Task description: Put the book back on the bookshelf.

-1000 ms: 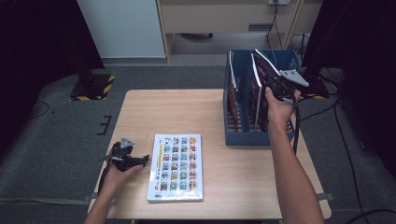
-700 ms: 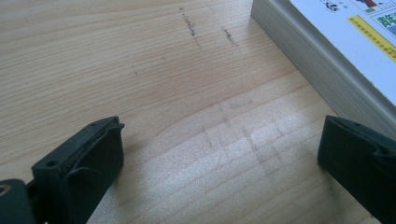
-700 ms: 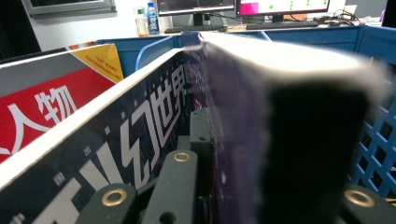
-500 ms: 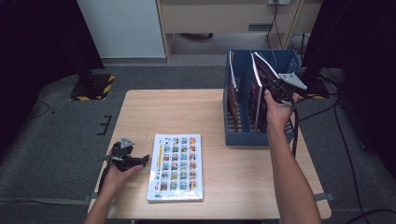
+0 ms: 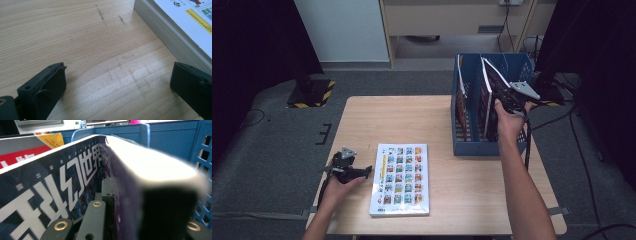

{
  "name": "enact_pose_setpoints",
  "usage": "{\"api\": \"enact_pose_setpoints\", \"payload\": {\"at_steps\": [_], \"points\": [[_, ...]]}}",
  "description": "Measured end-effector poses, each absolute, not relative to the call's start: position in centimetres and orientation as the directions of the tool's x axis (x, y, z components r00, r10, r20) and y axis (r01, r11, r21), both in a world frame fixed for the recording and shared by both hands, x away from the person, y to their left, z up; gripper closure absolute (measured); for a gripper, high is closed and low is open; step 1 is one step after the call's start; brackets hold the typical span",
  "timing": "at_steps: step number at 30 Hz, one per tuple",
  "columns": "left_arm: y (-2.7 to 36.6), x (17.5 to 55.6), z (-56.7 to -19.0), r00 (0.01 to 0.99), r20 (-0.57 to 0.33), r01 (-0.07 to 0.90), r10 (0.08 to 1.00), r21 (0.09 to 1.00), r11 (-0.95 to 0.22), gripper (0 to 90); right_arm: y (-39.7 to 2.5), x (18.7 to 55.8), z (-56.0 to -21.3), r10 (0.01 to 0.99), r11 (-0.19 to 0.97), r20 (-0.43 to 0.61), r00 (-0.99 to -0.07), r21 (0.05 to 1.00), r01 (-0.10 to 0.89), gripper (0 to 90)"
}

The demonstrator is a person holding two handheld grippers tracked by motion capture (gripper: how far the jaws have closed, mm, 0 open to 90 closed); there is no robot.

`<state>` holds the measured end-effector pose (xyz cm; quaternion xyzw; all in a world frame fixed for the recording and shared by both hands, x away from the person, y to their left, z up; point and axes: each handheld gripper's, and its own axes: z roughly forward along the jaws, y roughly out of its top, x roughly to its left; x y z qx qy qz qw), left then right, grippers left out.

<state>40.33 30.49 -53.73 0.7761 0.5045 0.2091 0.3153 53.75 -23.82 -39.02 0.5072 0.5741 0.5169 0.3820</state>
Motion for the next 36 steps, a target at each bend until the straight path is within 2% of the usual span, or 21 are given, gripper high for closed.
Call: {"api": "enact_pose_setpoints", "payload": {"at_steps": [9,15,22,36], "points": [[30.46,40.33,-53.72,0.404,0.007,0.651,0.915,0.700,-0.293,0.0,-23.82,53.37,-38.95,0.974,-0.018,0.063,-0.217,0.979,0.205,81.6],[30.46,40.33,-53.72,0.404,0.007,0.651,0.915,0.700,-0.293,0.0,-24.08,53.31,-38.84,0.969,-0.035,0.085,-0.233,0.976,0.213,78.9],[30.46,40.33,-53.72,0.404,0.007,0.651,0.915,0.700,-0.293,0.0,-24.14,53.28,-38.54,0.969,-0.014,0.064,-0.238,0.978,0.206,81.9],[30.43,40.35,-53.72,0.406,0.008,0.651,0.914,0.700,-0.295,0.0,-24.07,53.47,-38.25,0.985,0.000,0.031,-0.169,0.984,0.181,84.0]]}}
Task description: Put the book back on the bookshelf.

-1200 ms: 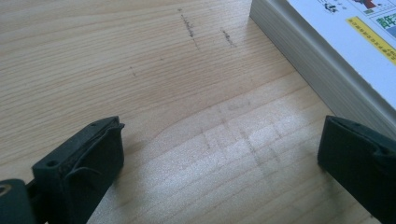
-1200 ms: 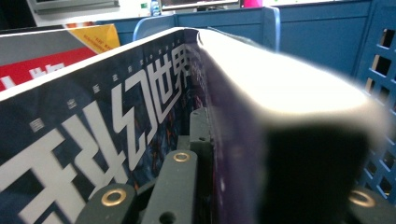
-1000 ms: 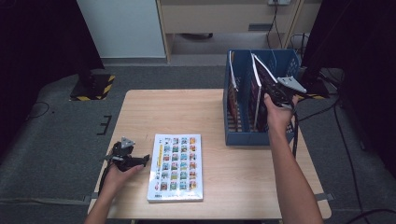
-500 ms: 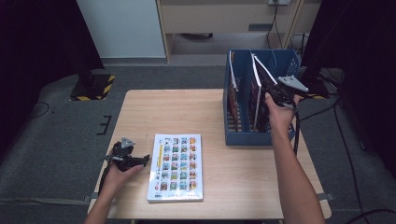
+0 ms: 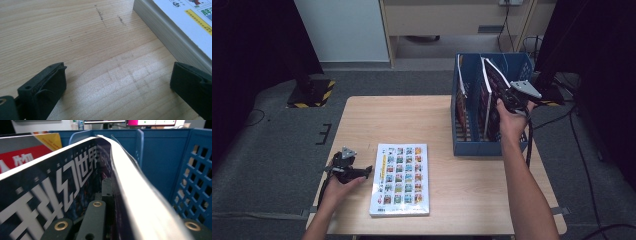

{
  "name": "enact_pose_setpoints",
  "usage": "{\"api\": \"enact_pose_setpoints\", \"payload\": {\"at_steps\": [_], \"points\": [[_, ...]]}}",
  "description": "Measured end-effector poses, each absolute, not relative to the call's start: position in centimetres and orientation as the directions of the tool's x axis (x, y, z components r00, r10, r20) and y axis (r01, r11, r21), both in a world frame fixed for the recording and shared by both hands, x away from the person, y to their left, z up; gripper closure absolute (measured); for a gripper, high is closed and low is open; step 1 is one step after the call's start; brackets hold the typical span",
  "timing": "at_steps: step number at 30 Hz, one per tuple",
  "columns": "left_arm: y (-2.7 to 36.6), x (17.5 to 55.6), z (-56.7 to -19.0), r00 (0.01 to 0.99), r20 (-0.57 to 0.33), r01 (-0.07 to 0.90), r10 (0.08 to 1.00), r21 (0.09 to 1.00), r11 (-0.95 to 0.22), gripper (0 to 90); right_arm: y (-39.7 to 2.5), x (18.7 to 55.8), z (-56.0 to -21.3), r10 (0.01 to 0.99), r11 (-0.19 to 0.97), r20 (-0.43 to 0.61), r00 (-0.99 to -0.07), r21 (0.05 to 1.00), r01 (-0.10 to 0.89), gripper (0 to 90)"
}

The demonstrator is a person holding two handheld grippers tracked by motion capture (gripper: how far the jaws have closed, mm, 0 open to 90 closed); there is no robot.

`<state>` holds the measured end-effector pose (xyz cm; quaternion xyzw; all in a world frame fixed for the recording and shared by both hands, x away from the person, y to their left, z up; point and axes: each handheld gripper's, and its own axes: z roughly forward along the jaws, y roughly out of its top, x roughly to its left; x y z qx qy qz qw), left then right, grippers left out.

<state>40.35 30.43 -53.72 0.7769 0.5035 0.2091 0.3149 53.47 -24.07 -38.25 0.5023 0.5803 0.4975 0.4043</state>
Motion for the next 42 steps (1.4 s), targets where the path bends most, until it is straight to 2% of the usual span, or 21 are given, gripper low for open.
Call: {"api": "enact_pose_setpoints", "payload": {"at_steps": [13,21,27,33,42], "points": [[30.4,40.4,-53.7,0.406,0.008,0.651,0.914,0.700,-0.295,0.0,-23.2,54.5,-38.6,0.995,0.021,-0.003,-0.100,0.982,0.186,83.9],[30.4,40.4,-53.7,0.407,0.008,0.651,0.913,0.699,-0.296,0.0,-22.7,54.1,-38.9,0.990,0.022,0.004,-0.141,0.983,0.181,81.4],[30.4,40.4,-53.7,0.408,0.008,0.650,0.913,0.699,-0.297,0.0,-22.4,53.5,-38.7,0.981,0.034,0.003,-0.194,0.983,0.183,74.2],[30.4,40.4,-53.7,0.408,0.007,0.650,0.913,0.700,-0.296,0.0,-22.7,52.6,-38.7,0.981,0.047,-0.011,-0.195,0.982,0.184,68.0],[30.3,40.4,-53.7,0.407,0.006,0.650,0.913,0.700,-0.295,0.0,-23.0,51.2,-38.9,0.980,0.071,-0.034,-0.195,0.980,0.188,66.7]]}}
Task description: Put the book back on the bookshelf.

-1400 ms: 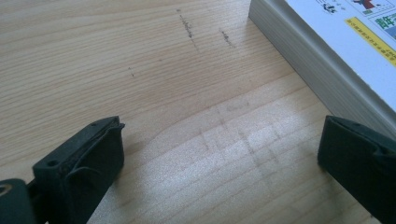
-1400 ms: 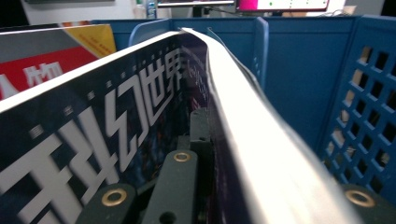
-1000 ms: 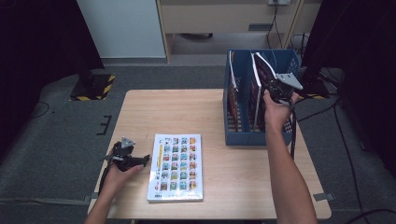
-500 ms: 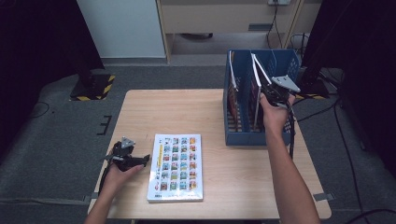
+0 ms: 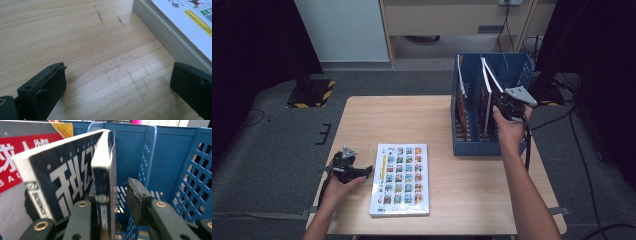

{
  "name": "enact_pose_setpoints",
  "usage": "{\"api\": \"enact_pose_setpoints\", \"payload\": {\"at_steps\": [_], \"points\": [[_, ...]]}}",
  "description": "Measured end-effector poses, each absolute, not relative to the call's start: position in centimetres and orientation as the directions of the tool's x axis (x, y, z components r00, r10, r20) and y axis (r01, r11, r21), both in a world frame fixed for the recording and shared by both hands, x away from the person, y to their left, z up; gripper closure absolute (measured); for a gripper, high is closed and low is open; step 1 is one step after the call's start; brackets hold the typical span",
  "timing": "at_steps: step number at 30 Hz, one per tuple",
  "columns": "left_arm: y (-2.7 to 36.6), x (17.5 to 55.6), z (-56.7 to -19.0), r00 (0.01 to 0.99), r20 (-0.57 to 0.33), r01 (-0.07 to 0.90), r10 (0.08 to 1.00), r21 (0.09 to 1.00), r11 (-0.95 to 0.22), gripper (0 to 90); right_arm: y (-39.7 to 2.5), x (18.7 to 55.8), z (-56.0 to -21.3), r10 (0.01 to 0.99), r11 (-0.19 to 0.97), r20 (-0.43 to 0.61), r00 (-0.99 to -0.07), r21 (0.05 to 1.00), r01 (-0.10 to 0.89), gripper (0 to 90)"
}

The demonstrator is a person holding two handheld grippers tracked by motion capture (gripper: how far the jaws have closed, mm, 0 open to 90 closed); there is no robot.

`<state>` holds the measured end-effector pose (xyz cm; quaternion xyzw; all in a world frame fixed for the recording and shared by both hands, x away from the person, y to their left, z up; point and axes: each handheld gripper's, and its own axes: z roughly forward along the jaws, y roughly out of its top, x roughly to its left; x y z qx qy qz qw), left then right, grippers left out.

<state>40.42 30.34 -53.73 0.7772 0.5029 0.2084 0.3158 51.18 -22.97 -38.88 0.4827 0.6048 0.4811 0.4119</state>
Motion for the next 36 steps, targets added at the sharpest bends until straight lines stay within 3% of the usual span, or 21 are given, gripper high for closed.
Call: {"api": "enact_pose_setpoints", "payload": {"at_steps": [26,36], "points": [[30.3,40.4,-53.7,0.407,0.007,0.651,0.913,0.699,-0.296,0.0,-23.5,48.5,-38.7,0.974,0.073,-0.027,-0.225,0.977,0.200,70.4],[30.3,40.4,-53.7,0.408,0.007,0.651,0.913,0.699,-0.296,0.0,-23.2,47.7,-38.9,0.967,0.092,-0.034,-0.254,0.972,0.217,75.6]]}}
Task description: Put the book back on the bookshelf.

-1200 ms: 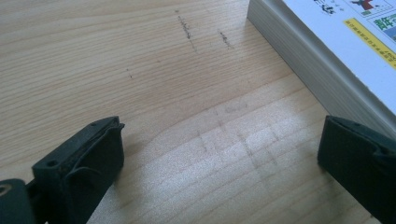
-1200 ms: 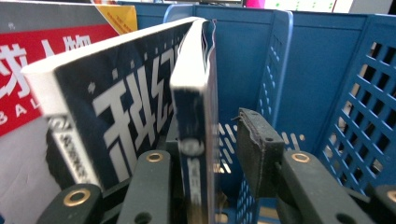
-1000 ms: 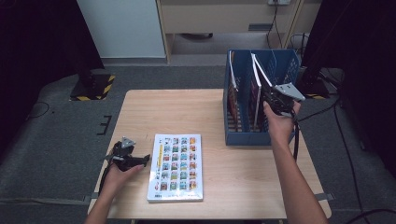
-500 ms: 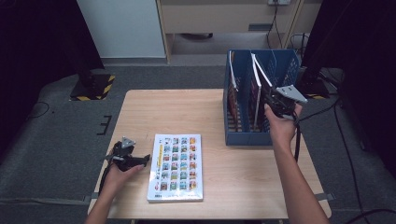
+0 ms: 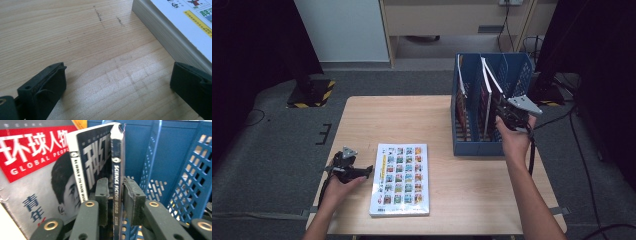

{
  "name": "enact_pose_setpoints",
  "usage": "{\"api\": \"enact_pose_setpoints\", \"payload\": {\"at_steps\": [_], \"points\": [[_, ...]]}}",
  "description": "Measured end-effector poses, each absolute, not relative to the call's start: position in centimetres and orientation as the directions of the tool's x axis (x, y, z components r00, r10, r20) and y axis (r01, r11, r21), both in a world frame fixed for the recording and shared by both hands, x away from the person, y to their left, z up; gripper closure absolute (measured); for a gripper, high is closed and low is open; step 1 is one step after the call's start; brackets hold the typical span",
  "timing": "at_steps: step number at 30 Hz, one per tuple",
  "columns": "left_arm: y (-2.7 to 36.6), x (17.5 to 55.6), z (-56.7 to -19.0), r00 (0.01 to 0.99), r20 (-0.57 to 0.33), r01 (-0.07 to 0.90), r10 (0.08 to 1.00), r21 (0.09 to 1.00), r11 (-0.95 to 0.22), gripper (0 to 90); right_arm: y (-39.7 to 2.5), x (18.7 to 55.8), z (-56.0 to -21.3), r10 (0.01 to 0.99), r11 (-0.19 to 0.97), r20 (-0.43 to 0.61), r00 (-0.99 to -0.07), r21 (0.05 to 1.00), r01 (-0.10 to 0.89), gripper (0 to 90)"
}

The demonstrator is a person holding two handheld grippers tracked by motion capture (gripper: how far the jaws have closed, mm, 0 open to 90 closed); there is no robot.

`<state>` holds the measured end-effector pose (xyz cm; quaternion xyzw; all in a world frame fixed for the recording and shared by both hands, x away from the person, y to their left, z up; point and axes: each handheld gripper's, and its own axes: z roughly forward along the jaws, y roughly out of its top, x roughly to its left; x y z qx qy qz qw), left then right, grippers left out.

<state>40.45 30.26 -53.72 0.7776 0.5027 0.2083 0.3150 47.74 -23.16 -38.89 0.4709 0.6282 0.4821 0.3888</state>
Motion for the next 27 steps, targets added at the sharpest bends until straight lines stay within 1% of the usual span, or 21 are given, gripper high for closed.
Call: {"api": "enact_pose_setpoints", "payload": {"at_steps": [7,17,21,27], "points": [[30.2,40.4,-53.7,0.409,0.008,0.650,0.913,0.699,-0.297,0.0,-22.5,47.2,-38.7,0.960,0.095,-0.030,-0.280,0.971,0.219,78.5],[30.2,40.5,-53.7,0.409,0.007,0.650,0.913,0.700,-0.297,0.0,-22.6,46.8,-38.9,0.959,0.090,-0.025,-0.284,0.971,0.221,78.2],[30.2,40.5,-53.7,0.409,0.008,0.650,0.913,0.700,-0.297,0.0,-22.6,46.6,-39.1,0.958,0.089,-0.023,-0.287,0.972,0.219,76.0],[30.2,40.5,-53.7,0.412,0.007,0.651,0.911,0.698,-0.299,0.0,-22.6,45.9,-39.2,0.953,0.091,-0.023,-0.303,0.973,0.214,69.7]]}}
